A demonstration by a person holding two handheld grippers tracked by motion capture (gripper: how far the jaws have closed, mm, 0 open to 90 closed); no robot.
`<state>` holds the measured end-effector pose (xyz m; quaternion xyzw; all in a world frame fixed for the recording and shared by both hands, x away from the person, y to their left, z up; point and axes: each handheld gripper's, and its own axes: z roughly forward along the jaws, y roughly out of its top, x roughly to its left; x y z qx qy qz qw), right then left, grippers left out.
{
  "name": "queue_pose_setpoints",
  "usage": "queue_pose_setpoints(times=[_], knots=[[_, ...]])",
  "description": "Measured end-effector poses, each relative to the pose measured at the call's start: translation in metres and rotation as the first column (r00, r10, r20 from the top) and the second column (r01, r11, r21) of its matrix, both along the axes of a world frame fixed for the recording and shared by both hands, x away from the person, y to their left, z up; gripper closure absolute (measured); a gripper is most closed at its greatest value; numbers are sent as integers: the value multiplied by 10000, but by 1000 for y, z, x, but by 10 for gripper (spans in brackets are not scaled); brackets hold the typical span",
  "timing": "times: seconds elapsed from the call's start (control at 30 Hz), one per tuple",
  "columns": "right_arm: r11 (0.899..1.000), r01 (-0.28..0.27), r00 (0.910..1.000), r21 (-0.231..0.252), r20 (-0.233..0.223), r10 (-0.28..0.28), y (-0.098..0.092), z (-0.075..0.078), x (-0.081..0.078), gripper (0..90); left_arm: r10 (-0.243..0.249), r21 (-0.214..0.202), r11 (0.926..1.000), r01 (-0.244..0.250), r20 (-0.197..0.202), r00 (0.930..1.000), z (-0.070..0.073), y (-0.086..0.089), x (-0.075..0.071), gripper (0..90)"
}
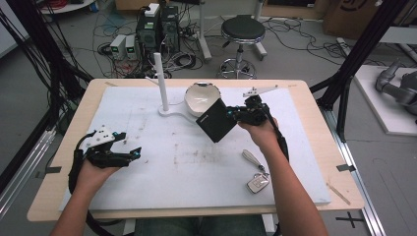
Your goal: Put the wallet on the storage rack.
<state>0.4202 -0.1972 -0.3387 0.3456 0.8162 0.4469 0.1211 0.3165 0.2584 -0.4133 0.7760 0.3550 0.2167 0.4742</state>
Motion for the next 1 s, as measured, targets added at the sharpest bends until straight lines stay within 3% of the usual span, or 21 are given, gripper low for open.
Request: queue_pose_setpoints(times=[0.13,0.37,0.77,1.0], knots=[[9999,-11,9994,118,360,7,4,21,3,841,56,-33,10000,-56,7,10000,0,1,0,169],[9999,35,9962,125,871,-45,11,43,11,841,15,-68,10000,-14,51,10000,0,0,0,169],[9995,294,9920,-147,1229,-274,26,65,34,841,-15,-57,10000,15,-6,10000,0,0,1,169],[9989,372,9909,-289,1301,-332,35,68,46,841,-77,-20,10000,77,-7,10000,0,0,1,169]])
